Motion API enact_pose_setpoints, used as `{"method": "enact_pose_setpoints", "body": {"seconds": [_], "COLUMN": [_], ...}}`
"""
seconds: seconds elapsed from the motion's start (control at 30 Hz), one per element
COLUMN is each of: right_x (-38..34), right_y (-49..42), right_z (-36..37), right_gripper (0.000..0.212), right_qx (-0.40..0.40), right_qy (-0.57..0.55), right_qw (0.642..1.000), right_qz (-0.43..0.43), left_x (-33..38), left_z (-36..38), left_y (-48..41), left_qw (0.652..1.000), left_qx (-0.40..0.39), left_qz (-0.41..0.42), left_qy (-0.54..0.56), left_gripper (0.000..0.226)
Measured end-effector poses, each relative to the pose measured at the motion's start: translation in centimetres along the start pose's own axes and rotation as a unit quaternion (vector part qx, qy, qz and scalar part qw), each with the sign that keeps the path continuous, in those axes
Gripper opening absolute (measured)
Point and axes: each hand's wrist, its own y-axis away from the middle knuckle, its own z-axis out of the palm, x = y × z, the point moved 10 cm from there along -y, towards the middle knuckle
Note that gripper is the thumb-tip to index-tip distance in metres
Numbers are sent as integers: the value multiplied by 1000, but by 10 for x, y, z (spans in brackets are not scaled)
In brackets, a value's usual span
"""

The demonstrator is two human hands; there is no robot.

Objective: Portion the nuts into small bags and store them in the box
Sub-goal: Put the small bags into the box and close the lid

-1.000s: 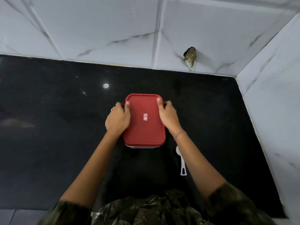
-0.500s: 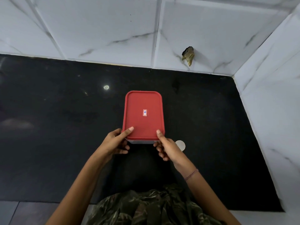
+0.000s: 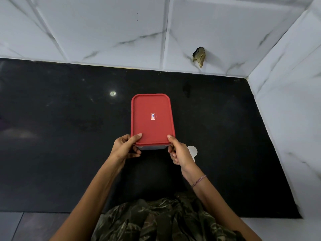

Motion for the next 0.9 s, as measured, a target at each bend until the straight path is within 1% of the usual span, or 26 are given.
{"method": "enact_pose_setpoints", "body": {"seconds": [0.13,0.33,0.4,0.47,0.53,0.6,0.63,0.7,0.77,0.87,0.9], "right_x": [-2,0,2,3,3,1,0,-2,3,17,23], "right_y": [0,3,5,8,12,15,17,23,28,32,33], "right_z": [0,1,4,7,-1,-25,-41,-70,-96,-112,-115], "right_gripper": [49,48,47,48,49,46,43,33,22,5,3], "right_qx": [4,9,-1,-18,-13,32,66,132,183,204,206], "right_qy": [11,-1,-12,-13,1,28,63,154,216,273,282], "right_qw": [1000,1000,1000,1000,1000,997,992,971,948,929,926], "right_qz": [-3,1,-1,-7,-20,-58,-85,-128,-143,-144,-143], "left_x": [-3,-2,-11,-35,-59,-74,-79,-83,-85,-88,-91], "left_z": [-1,-4,-4,-1,7,21,32,54,79,114,125], "left_y": [4,17,28,38,47,51,53,57,59,60,61], "left_qw": [999,993,986,973,960,967,974,983,988,988,986], "left_qx": [25,97,128,147,151,125,100,44,-3,-76,-92], "left_qz": [3,33,34,-5,-59,-103,-120,-139,-140,-135,-139], "left_qy": [25,55,100,178,227,196,167,116,70,2,-19], "left_gripper": [26,37,42,44,40,32,29,25,23,19,19]}}
